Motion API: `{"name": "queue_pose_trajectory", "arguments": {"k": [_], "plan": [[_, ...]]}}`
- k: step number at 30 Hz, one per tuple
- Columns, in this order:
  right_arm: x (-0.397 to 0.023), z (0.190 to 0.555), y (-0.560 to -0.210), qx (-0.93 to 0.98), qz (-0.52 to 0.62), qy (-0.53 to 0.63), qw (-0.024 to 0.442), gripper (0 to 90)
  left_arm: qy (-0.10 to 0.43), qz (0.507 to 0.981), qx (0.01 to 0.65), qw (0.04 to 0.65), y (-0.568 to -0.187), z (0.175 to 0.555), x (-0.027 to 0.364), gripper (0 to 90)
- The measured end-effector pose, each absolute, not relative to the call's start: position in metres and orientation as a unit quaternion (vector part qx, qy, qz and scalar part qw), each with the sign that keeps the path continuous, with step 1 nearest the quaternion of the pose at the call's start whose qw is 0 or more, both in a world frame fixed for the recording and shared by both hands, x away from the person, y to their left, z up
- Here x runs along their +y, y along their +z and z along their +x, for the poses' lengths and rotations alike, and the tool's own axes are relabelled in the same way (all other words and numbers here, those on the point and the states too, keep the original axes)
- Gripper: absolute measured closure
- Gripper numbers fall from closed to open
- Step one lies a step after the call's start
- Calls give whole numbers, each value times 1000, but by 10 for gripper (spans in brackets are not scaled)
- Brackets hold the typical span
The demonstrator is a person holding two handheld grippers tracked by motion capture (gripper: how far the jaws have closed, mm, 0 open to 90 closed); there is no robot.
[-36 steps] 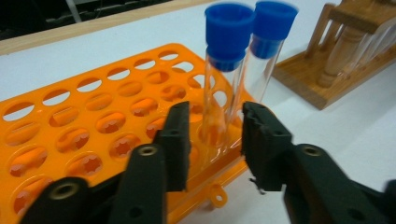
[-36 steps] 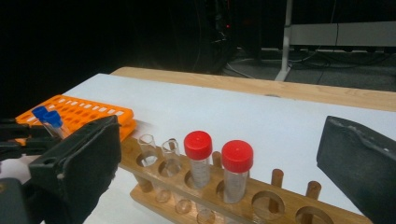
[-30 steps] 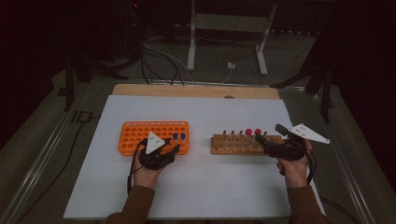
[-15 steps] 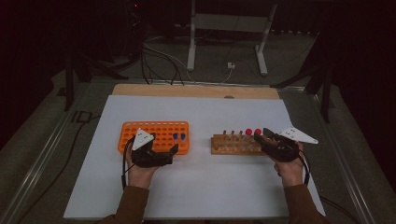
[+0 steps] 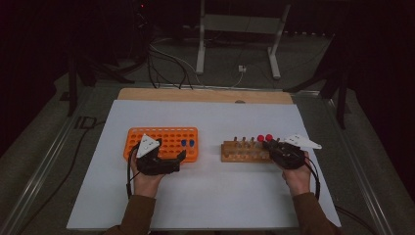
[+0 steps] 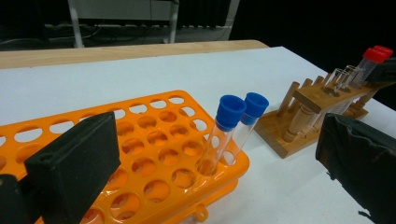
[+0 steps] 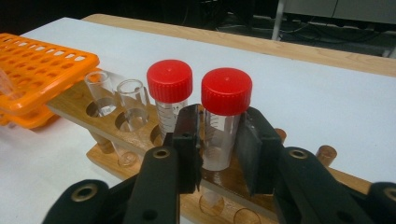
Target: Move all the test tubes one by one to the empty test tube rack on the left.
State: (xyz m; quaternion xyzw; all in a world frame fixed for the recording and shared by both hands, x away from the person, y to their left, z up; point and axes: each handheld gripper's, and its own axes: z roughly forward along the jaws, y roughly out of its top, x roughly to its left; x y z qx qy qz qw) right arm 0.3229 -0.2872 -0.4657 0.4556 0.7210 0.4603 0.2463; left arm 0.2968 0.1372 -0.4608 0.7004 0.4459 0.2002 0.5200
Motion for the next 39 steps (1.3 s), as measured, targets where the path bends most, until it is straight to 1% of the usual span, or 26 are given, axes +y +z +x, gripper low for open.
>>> {"name": "queue_pose_trajectory", "arguments": {"k": [10, 16, 33, 39], "plan": [[-281, 325, -472, 717, 454, 469, 246, 726, 203, 699, 447, 520, -461, 296, 138, 6], [-286, 325, -470, 707, 459, 475, 251, 743, 203, 701, 445, 519, -461, 297, 138, 6], [-296, 310, -435, 679, 444, 516, 275, 744, 196, 709, 435, 519, -461, 297, 135, 6], [-299, 304, -423, 674, 439, 527, 275, 744, 195, 708, 435, 521, -460, 296, 135, 6]]}}
